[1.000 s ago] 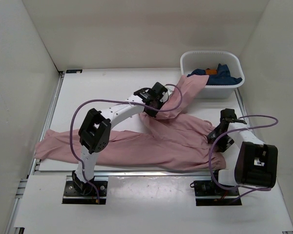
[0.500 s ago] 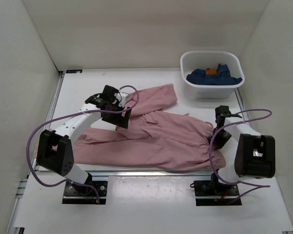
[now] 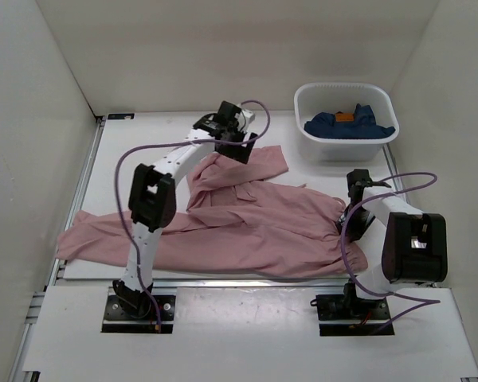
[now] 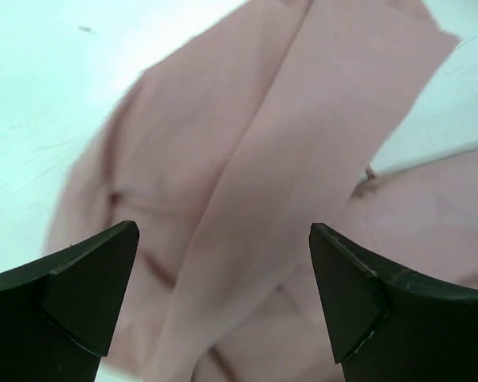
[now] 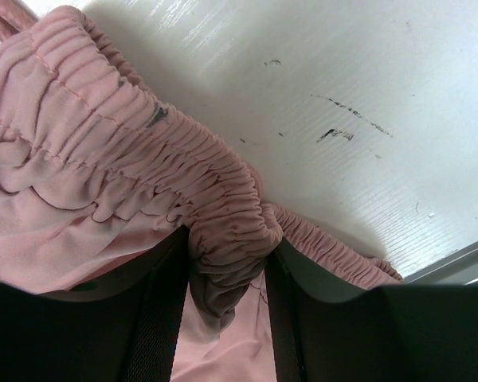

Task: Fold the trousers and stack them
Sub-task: Flatten the trousers out

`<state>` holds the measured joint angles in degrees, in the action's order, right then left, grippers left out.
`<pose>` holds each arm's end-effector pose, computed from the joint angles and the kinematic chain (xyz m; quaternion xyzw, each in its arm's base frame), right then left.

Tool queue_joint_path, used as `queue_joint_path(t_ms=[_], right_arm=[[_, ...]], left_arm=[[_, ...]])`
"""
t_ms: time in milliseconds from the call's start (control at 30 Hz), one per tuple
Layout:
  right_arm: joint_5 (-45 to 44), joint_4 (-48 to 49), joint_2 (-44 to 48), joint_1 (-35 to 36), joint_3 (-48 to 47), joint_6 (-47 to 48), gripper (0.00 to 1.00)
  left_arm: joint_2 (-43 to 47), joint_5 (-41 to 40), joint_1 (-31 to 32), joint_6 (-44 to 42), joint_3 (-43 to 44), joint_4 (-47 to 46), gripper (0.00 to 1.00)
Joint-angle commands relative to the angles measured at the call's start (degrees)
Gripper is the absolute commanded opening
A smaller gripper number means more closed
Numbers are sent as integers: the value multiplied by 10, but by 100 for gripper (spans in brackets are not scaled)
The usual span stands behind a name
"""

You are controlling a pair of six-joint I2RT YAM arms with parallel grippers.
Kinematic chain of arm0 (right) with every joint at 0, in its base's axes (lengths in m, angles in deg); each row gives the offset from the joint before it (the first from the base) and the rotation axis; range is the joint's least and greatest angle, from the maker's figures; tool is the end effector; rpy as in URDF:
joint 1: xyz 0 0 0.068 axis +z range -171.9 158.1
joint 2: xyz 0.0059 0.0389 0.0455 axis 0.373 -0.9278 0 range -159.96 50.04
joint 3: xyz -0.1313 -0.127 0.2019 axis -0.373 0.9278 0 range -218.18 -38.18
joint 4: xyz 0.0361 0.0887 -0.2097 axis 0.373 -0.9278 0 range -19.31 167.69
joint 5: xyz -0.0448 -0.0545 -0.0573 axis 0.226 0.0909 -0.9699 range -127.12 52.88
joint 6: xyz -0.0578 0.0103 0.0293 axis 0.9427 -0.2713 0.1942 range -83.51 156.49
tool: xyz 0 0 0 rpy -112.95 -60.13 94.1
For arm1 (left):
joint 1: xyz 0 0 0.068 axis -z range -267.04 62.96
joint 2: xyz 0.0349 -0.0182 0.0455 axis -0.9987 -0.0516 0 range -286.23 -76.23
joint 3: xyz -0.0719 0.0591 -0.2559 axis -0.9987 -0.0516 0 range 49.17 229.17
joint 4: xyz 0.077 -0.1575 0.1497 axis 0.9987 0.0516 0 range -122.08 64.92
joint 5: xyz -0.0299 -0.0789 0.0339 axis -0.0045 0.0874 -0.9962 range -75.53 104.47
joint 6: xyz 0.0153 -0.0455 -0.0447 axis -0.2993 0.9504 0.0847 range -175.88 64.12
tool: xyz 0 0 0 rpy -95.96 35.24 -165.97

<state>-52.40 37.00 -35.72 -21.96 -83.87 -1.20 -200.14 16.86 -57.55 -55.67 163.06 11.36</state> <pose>0.2209 -0.0138 0.1637 0.3297 0.9313 -0.0997 0.1184 0.3999 -0.2286 0.2535 0.2464 0.9169 -0.0994 0.2979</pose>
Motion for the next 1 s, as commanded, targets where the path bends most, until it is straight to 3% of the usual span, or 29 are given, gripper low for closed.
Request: queue_joint_path(t_ms=[0,167,200,300,333,400,533,700,800,967], right_arm=[[11,39,-45,8,17,-5,47],[0,32,-50,8,10,0,48],[0,27,-50,8,10,0,48],[0,27,-50,8,10,0,48],[-7,27,-50,8,10,-6,48],[-7,27,-45,8,10,-6,48],[-21,22,-50,8,10,-12,48],[-27,22,-67,8,16,-12,47],[-33,22,-67,8,21,-17,47],[-45,27,-67,8,21,-17,47]], left_arm=[[-69,0,27,-2,43,18,100],[-135,22,32,-2,102,18,100],[-141,31,32,-2,102,18,94],[-141,53,32,-2,78,18,67],[-141,53,32,-2,78,18,43],[-135,26,32,-2,72,18,16],[-81,-10,32,-2,85,13,14],[21,-26,-51,-2,103,8,14],[109,-26,-136,-2,58,8,14],[248,41,-282,-2,-134,-4,14]])
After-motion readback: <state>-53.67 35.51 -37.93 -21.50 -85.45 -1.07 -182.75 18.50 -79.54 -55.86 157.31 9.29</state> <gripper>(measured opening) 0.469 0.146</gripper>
